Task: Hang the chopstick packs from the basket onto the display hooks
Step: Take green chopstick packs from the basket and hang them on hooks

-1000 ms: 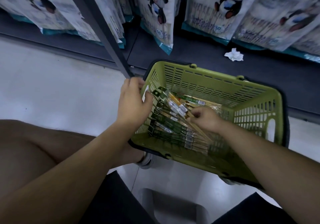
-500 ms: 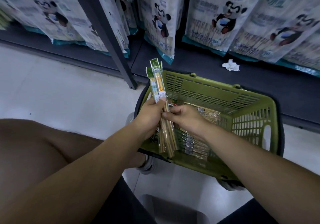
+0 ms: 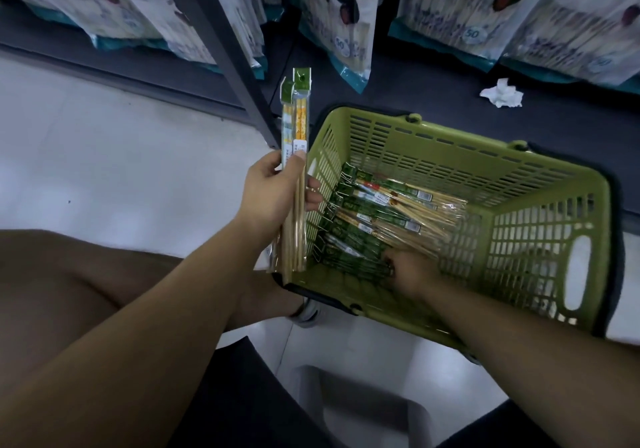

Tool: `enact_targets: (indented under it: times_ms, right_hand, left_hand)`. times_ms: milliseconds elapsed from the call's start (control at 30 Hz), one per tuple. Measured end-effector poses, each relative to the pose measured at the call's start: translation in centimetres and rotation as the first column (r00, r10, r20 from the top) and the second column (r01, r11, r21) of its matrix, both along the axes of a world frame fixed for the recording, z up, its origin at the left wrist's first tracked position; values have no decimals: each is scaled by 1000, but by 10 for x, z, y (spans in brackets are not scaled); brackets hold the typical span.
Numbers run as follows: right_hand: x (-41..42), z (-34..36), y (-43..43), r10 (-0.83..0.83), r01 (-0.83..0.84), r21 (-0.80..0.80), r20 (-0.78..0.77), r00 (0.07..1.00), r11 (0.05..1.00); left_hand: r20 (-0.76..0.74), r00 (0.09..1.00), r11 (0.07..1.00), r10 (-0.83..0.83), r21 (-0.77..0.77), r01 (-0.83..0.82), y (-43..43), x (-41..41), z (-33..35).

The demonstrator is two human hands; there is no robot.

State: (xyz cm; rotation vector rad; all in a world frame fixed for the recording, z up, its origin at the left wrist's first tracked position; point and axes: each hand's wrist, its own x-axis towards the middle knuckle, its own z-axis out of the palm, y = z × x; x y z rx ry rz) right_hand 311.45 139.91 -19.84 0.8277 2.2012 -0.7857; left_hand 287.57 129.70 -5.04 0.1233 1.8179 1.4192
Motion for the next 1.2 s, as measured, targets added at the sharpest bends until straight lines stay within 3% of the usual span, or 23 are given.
enact_targets:
  times_ms: [367,767,900,1000,1100,1200]
  right_hand:
    - [1,-15,-2,95,-95,-6,-5,995,995]
    - [4,-12,3,57,-53,-124,32,998,991]
    - [7,3,16,-54,48,-121,-49,997,992]
    - [-1,28,37,-228,207,-139,-155,961,968]
    - [-20,72,49,-445,378,-248,-326,834,892]
    - [-46,118,42,-582,433,-402,-411,702,806]
  left_hand:
    - [-41,999,999,-34,-22,33,6,4,1]
    - [-56,997,999,-44,-23,42,4,5,3]
    - [-46,998,999,-32,-12,31,5,8,7]
    - [-44,999,1000,-11,-12,11,6,12,8]
    - [-48,998,999,-35,-24,34,8,17,7]
    - [10,998,996,-67,-57,67,12,26,6]
